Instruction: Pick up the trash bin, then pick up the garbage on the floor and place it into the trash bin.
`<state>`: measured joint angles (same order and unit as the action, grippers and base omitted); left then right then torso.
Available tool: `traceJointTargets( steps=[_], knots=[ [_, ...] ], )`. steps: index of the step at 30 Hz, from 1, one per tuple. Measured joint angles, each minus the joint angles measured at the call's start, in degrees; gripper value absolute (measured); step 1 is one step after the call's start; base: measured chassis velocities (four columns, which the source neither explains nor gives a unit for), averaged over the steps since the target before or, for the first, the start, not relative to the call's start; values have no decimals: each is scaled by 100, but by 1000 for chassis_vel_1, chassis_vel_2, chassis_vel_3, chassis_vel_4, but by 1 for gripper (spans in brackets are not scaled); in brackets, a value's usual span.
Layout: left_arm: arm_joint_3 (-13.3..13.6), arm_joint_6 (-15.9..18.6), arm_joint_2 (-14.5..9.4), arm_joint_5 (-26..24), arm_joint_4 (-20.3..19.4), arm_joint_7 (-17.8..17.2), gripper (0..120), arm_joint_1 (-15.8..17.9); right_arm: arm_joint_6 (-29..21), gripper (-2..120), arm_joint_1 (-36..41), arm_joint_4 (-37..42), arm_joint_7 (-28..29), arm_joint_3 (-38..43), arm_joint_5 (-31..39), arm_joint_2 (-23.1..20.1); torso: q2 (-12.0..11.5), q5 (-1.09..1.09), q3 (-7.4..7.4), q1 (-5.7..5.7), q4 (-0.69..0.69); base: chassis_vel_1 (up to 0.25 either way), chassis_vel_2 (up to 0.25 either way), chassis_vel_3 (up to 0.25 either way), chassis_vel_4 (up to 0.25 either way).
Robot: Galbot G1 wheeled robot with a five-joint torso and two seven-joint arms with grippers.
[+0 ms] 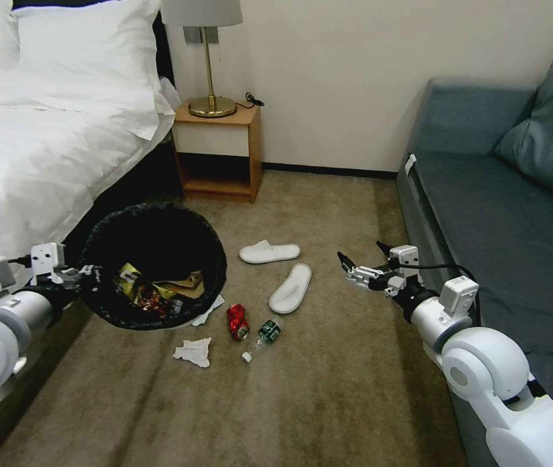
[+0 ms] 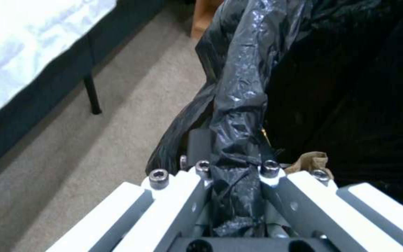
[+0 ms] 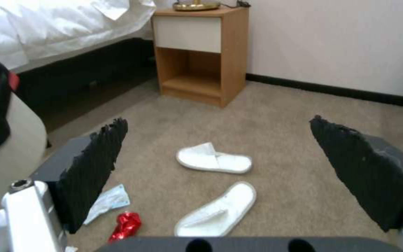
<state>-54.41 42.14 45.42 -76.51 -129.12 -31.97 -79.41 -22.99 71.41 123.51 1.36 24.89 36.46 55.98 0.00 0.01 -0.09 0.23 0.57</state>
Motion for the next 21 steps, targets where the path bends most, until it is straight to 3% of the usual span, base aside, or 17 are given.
traceJointTargets(
  steps=[14, 21],
  knots=[
    [-111, 0, -17, -9, 55, 29, 2, -36, -9, 100, 365, -26, -14, -33, -323, 120, 1, 0, 0, 0, 0, 0, 0, 0, 0],
    [-94, 0, -7, 3, 51, 46, 2, -67, -9, 100, 530, -14, -12, -122, -456, 201, 1, 0, -1, 1, 0, -78, 65, 58, -67]
  ],
)
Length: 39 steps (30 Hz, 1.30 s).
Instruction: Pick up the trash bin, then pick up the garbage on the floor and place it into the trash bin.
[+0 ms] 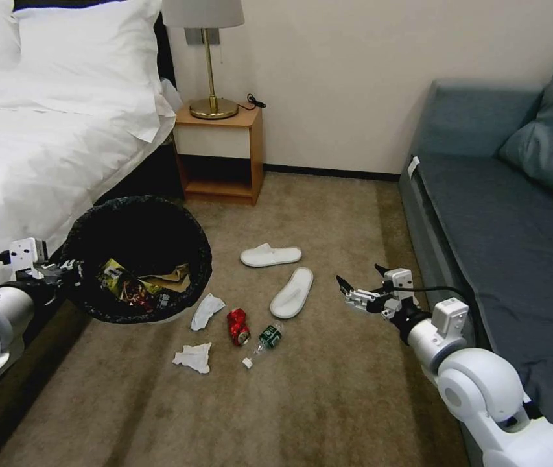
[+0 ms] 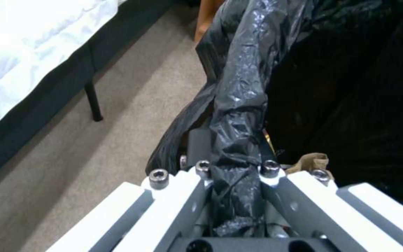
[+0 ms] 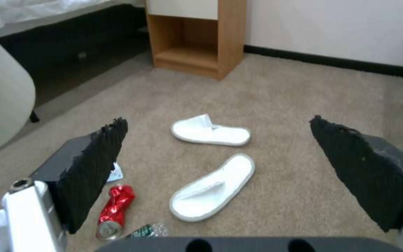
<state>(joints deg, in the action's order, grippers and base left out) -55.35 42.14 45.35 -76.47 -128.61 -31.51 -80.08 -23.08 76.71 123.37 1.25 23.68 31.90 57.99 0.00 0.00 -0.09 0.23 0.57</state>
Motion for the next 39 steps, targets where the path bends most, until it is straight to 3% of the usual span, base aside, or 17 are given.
traceJointTargets(
  steps=[39],
  knots=[
    [-53, 0, 82, 64, -111, 72, 2, -139, 92, 100, 258, -153, -13, -361, -395, 138, 0, 0, 0, 0, 0, -58, 60, 60, -59]
  ],
)
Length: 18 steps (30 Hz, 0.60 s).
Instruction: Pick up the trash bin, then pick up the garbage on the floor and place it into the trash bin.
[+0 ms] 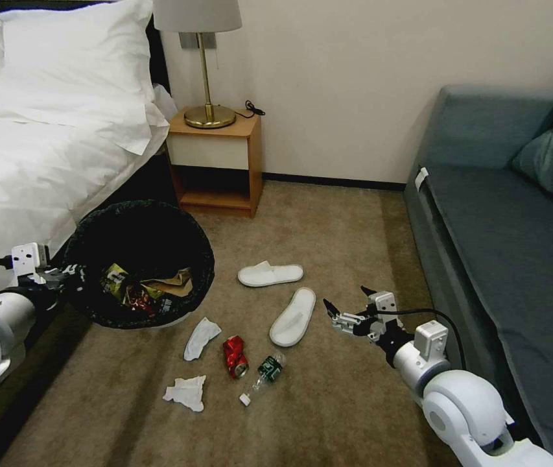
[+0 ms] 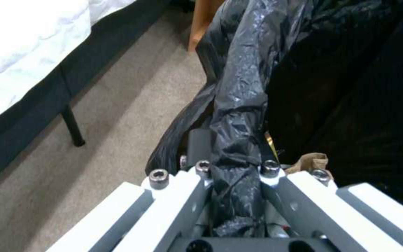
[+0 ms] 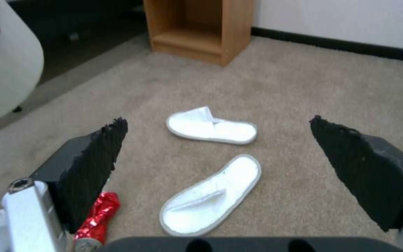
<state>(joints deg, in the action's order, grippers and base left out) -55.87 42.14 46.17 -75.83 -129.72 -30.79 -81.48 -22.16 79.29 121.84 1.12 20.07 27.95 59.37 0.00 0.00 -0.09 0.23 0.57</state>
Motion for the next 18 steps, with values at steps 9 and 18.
traceJointTargets(
  steps=[9, 18],
  knots=[
    [14, 0, -7, 0, -87, 6, 2, -56, -53, 100, -644, -902, 30, -865, 325, -200, 0, 0, 0, 0, -1, -23, 22, 24, -17],
    [45, 0, -32, 0, -149, 2, 2, -96, 87, 100, -1451, -2186, -1037, -1629, 12, -262, -1, 0, 0, 0, 0, 0, 0, 0, 0]
  ],
)
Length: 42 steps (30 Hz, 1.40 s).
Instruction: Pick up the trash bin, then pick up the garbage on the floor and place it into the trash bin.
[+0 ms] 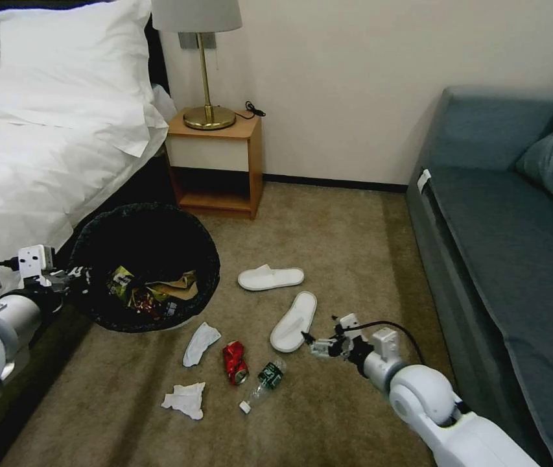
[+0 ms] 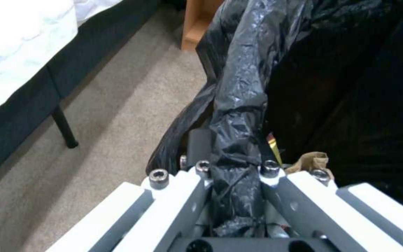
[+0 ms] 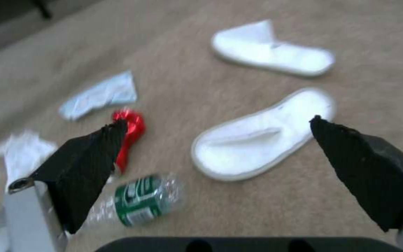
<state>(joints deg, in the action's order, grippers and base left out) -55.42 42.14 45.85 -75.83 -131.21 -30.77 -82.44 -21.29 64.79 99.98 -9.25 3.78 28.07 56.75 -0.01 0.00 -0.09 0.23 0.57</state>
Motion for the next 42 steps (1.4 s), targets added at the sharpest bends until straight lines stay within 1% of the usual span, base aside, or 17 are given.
traceJointTargets(
  steps=[1, 5, 7, 9, 10, 13, 14, 16, 17, 18, 19, 20, 22, 29, 33, 35, 42],
  knots=[
    [0, 0, 0, 0, 0, 0, 2, 0, 0, 100, 0, 0, 0, 0, 0, 0, 0, 0, 0, 0, 0, 0, 0, 0, 0],
    [34, 0, 23, 26, -7, 5, 2, -19, 217, 100, -570, -848, -427, -545, -60, 168, 0, 1, 0, 0, -1, 0, 0, 0, 0],
    [43, 0, 25, 28, -9, 5, 2, -20, 256, 100, -647, -977, -513, -613, -90, 207, 0, 0, 0, 0, 0, 0, 0, 0, 0],
    [88, -1, 29, 39, -28, 5, 2, -22, 350, 100, -971, -1539, -786, -911, -177, 433, 0, 2, 0, 0, 0, 0, 0, 0, 0],
    [88, -1, 29, 39, -28, 5, 2, -22, 350, 100, -971, -1539, -786, -911, -177, 433, 0, 2, 0, 0, 0, 0, 0, 0, 0],
    [102, 0, 27, 42, -38, 4, 2, -40, 420, 100, -1279, -2089, -906, -1174, -209, 796, 0, 0, 0, -1, -1, 0, 0, 0, 0],
    [102, 0, 27, 42, -38, 4, 2, -40, 420, 100, -1279, -2089, -906, -1174, -209, 796, 0, 0, 0, -1, -1, 0, 0, 0, 0],
    [116, 0, 29, 52, -36, 6, 2, -43, 484, 100, -1484, -2369, -1228, -1329, -304, 895, 0, 0, 0, -1, -1, 0, 0, 0, 0],
    [116, 0, 29, 52, -36, 6, 2, -43, 484, 100, -1484, -2369, -1228, -1329, -304, 895, 0, 0, 0, -1, -1, 0, 0, 0, 0],
    [164, 0, 48, 79, -25, 13, 2, -25, 559, 100, -1666, -2567, -1548, -1475, -442, 893, 0, 1, 0, 0, 0, 0, 0, 0, 0],
    [227, 0, 82, 111, -21, 15, 2, 2, 759, 100, -1855, -2835, -1968, -1549, -798, 937, 0, 1, 0, -1, 0, 0, 0, 0, 0],
    [257, -1, 100, 125, -22, 20, 2, 11, 844, 100, -1943, -2978, -2193, -1567, -1003, 974, 0, 0, 0, 0, 0, 0, 0, 0, 0],
    [273, 0, 110, 136, -26, 22, 2, 13, 870, 100, -2006, -3075, -2326, -1598, -1116, 993, 0, 0, 0, -1, 0, 0, 0, 0, 0],
    [283, -1, 126, 155, -32, 33, 2, 9, 819, 100, -2028, -3180, -2371, -1725, -1138, 1062, 0, 1, 0, 0, 0, 0, 0, 0, 0],
    [291, 0, 150, 193, -30, 40, 2, 10, 834, 100, -1960, -3391, -2053, -1839, -1241, 1243, 0, 0, 0, -1, 0, 0, 0, 0, 0],
    [308, 0, 166, 204, -31, 43, 2, 10, 886, 100, -1953, -3538, -2042, -1829, -1384, 1344, 0, -1, 0, -1, 0, 0, 0, 0, 0],
    [345, 0, 204, 232, -48, 43, 2, 14, 1034, 100, -2094, -3866, -2355, -1870, -1608, 1450, 0, 0, 0, 0, 1, 0, 0, 0, 0]
  ],
)
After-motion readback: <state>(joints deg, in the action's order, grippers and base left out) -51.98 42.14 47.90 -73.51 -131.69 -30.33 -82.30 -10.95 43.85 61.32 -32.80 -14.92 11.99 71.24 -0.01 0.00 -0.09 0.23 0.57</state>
